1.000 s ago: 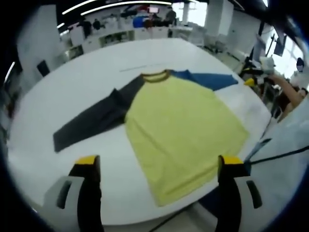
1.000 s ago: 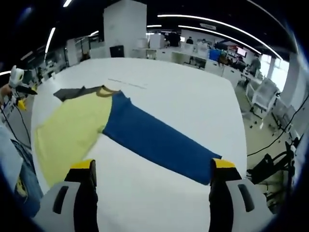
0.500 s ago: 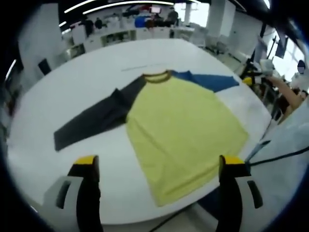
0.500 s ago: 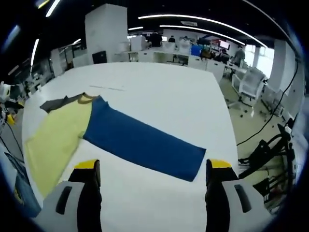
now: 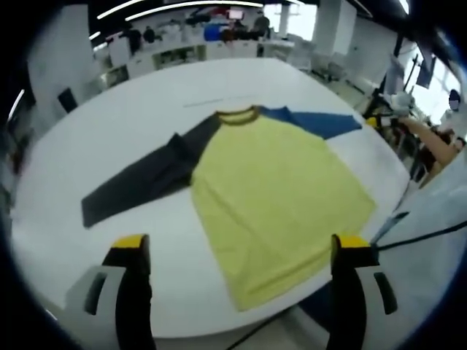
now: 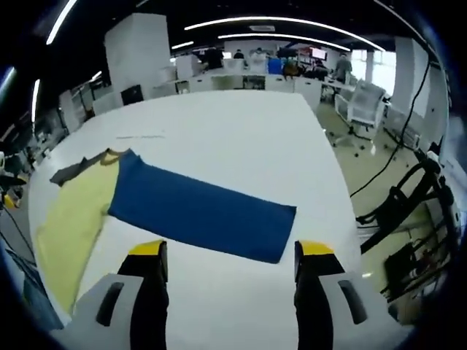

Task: Fold the garment on the visible template until the final outline fits inside the template.

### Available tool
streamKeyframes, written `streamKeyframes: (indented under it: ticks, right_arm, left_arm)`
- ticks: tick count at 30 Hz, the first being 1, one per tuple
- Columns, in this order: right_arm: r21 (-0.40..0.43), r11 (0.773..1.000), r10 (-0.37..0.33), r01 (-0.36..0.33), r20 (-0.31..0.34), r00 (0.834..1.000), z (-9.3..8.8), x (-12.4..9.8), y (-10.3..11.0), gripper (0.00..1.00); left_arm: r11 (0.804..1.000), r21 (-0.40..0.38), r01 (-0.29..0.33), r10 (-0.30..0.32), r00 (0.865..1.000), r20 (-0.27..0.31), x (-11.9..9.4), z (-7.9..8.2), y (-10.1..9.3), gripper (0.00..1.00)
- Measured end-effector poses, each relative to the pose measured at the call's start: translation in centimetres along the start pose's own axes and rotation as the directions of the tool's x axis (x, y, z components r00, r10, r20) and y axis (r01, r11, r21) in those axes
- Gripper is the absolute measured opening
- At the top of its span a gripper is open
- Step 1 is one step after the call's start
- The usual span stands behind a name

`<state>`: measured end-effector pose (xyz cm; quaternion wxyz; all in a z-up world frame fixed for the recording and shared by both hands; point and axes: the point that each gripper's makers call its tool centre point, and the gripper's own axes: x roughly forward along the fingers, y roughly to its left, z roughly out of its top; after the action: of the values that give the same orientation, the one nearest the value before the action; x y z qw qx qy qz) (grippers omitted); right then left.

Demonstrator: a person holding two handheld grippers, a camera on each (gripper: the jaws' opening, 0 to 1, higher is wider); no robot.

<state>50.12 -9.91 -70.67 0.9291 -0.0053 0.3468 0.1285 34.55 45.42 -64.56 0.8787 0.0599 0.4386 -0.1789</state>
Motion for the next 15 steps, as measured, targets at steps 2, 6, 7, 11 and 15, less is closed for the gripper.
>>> streamKeyframes:
  ticks: [2, 6, 7, 11, 15]
  right_arm:
    - [0.018, 1.000, -0.005, 0.005, 0.006, 1.000, 0.0, 0.1, -0.2, 0.67]
    - [0.044, 0.998, -0.036, 0.036, -0.002, 0.999, -0.3, 0.3, -1.0, 0.61]
    - [0.047, 0.998, -0.042, 0.043, -0.004, 0.999, -0.3, 0.4, -1.2, 0.61]
    - [0.068, 0.997, -0.037, 0.038, -0.022, 0.999, -0.7, 0.7, -1.1, 0.56]
    - [0.100, 0.993, -0.055, 0.057, -0.020, 0.998, -0.7, 1.1, -1.5, 0.53]
  left_arm:
    - [1.000, 0.001, -0.002, 0.002, 1.000, 0.001, -0.1, 0.2, 0.0, 0.99]
    - [1.000, 0.013, -0.005, 0.004, 1.000, 0.014, -0.4, 0.8, 0.0, 0.98]
    - [1.000, 0.014, -0.003, 0.003, 1.000, 0.018, -0.4, 0.9, -0.1, 0.98]
    - [1.000, 0.018, -0.002, 0.002, 1.000, 0.018, -0.3, 1.2, -0.1, 0.97]
    - [1.000, 0.027, 0.003, -0.004, 1.000, 0.014, -0.3, 1.3, -0.3, 0.96]
